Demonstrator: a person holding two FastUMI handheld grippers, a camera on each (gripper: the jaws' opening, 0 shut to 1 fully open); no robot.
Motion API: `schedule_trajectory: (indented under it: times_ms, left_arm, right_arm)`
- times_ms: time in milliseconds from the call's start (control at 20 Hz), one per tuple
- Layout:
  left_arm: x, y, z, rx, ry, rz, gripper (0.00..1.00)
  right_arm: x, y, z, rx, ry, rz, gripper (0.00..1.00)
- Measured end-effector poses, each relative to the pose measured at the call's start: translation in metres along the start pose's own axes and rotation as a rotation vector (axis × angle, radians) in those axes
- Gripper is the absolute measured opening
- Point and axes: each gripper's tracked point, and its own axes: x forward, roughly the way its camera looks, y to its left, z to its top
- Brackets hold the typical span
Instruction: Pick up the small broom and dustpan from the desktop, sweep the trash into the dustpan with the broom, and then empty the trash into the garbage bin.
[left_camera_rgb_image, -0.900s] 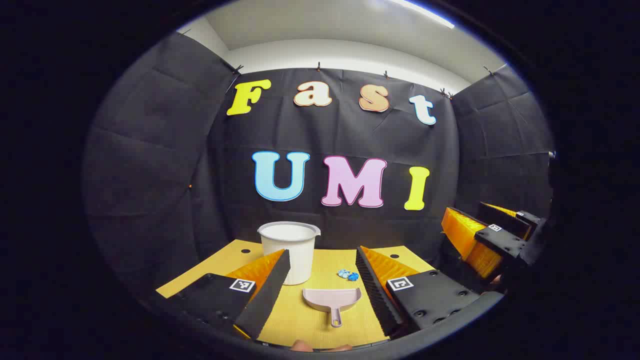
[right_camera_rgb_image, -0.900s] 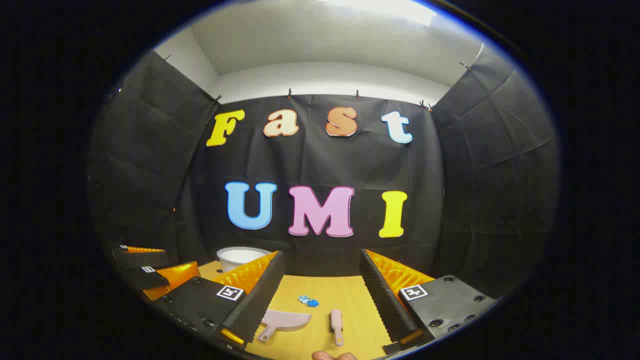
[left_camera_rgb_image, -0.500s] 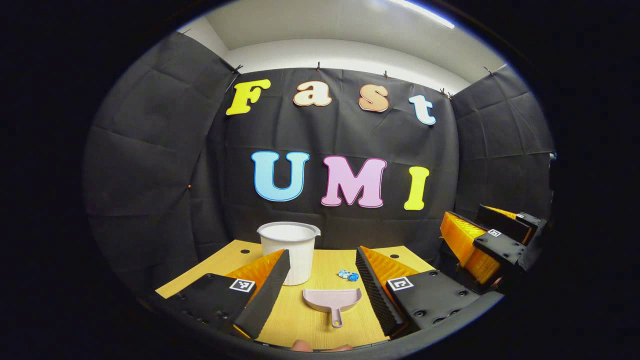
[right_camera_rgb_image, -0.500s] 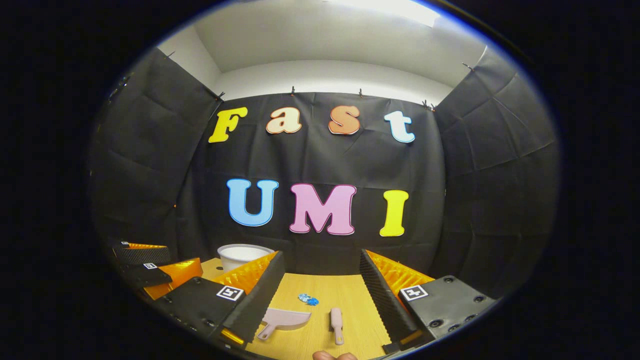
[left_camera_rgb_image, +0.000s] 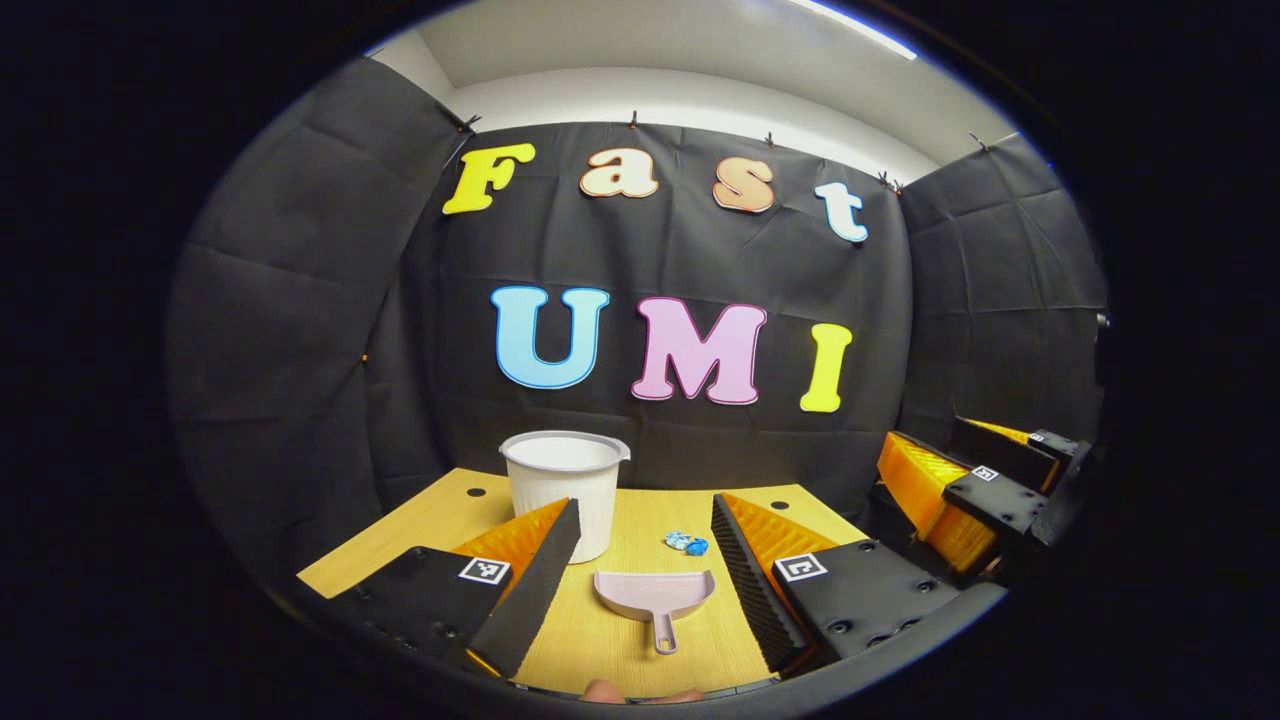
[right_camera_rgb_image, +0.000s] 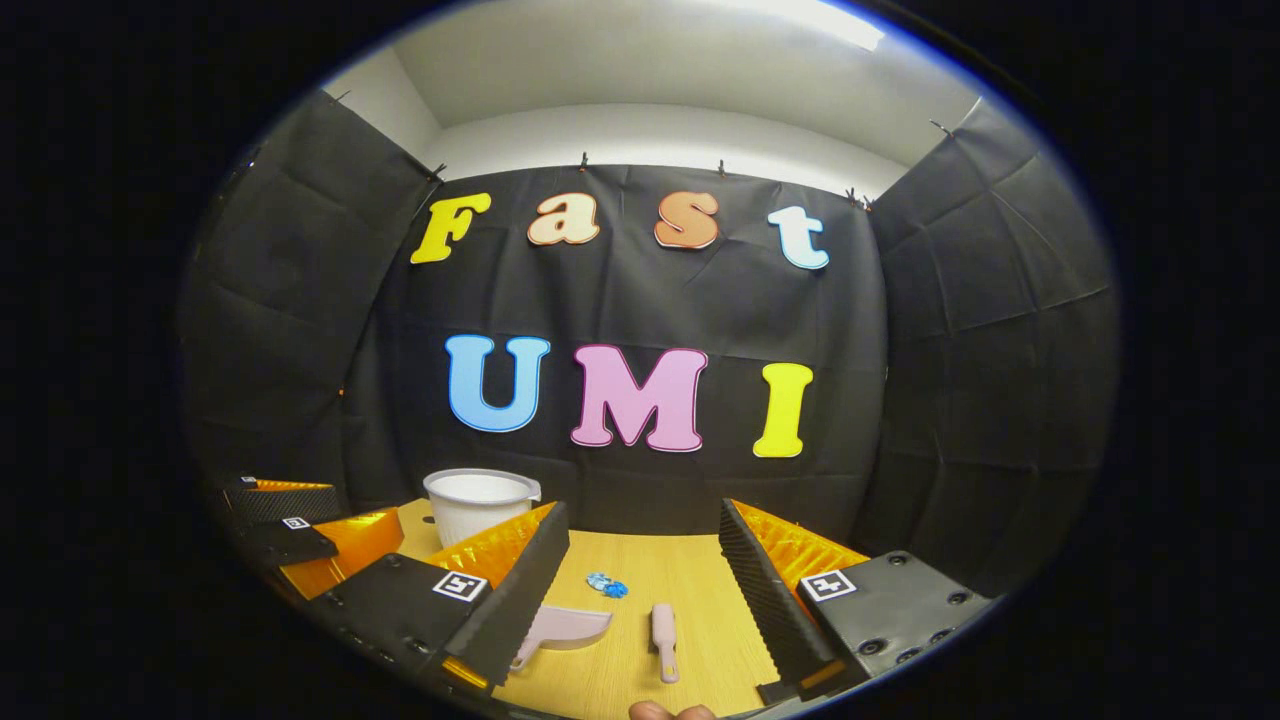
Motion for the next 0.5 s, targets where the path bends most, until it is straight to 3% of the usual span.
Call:
schedule_trajectory:
  times_ms: [300, 500]
  left_arm:
    - [0.014, -0.002, -0.003, 0.006, 0.011, -0.030, 0.78]
    - [0.020, -0.003, -0.010, -0.017, 0.028, -0.054, 0.78]
  right_arm:
    - [0.007, -0.002, -0.009, -0.007, 0.025, -0.025, 0.98]
    - [0.016, 0.014, -0.014, -0.026, 0.024, -0.001, 0.97]
